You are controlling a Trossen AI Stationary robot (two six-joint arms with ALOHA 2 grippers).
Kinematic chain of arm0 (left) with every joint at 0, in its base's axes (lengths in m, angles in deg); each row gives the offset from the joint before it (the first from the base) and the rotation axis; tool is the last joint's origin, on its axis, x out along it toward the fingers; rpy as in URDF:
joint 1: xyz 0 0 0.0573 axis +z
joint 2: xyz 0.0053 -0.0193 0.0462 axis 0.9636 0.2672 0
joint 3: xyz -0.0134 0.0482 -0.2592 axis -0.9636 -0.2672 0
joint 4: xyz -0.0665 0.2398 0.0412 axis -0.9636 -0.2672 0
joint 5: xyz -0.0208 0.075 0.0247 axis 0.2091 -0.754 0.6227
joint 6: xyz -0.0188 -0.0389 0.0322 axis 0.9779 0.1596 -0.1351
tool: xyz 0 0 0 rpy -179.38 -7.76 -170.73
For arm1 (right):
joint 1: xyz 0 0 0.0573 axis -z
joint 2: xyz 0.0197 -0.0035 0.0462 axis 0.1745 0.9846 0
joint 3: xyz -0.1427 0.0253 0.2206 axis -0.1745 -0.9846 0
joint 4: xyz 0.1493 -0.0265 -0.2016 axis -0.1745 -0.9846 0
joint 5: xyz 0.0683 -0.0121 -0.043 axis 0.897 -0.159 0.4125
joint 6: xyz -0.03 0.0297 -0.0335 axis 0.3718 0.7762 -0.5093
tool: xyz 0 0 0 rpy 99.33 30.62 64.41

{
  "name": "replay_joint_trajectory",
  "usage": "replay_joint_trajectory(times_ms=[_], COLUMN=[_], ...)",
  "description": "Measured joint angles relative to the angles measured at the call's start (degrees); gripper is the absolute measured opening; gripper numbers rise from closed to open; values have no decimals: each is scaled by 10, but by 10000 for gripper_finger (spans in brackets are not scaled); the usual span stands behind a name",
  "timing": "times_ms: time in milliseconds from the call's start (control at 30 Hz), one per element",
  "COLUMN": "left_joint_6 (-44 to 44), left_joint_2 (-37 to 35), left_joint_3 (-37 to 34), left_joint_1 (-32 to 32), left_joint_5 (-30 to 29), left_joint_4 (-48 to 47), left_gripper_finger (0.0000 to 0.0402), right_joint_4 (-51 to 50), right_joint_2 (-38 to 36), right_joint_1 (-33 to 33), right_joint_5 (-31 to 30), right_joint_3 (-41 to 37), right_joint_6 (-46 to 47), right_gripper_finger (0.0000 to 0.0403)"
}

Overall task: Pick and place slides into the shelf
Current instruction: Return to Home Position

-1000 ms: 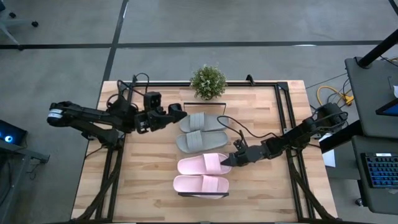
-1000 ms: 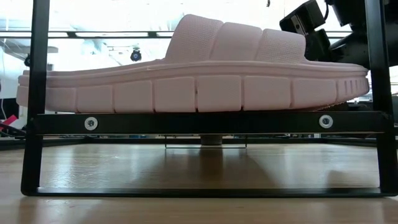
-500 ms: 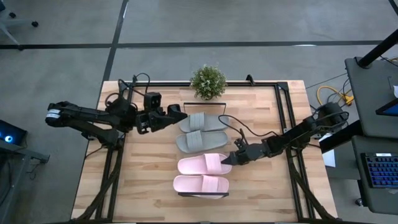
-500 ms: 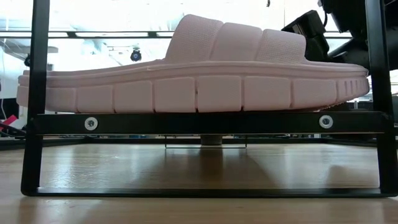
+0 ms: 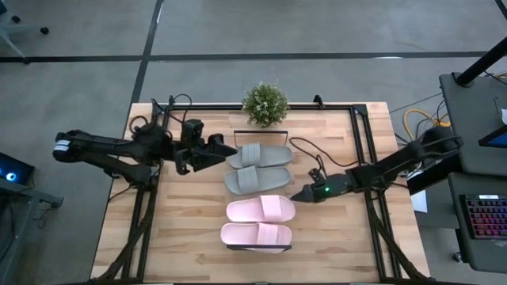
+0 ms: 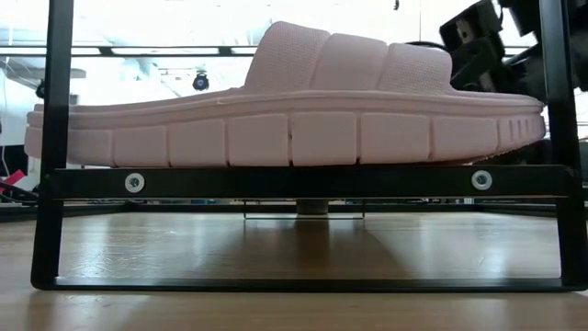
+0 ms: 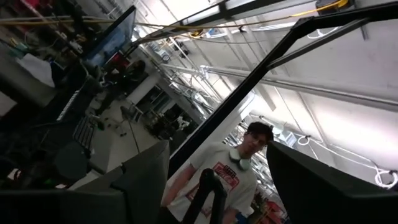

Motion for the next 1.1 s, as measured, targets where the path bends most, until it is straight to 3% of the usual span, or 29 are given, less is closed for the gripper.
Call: replay_joint_trajectory(times_ms=[200, 400, 600, 900, 1100], left_joint_6=[-38, -71, -102, -146, -169], left_joint_2=[-38, -86, -116, -140, -138], left_joint_3=[0, 1, 1, 11, 40], left_joint_1=[0, 0, 0, 3, 3], left_joint_5=[-3, -58, -103, -149, -151], left_joint_4=[-74, -214, -259, -323, -372], left_gripper_finger=[254, 254, 253, 250, 200], right_joint_4=[-104, -101, -102, -101, -127], right_joint_2=[-111, -209, -289, -330, -328], right_joint_1=[1, 1, 13, 20, 20], right_joint_5=[-38, -141, -158, -165, -162], right_joint_3=[4, 18, 50, 150, 218], right_joint_6=[-43, -146, -249, -425, -499], right_gripper_finger=[258, 253, 232, 188, 140])
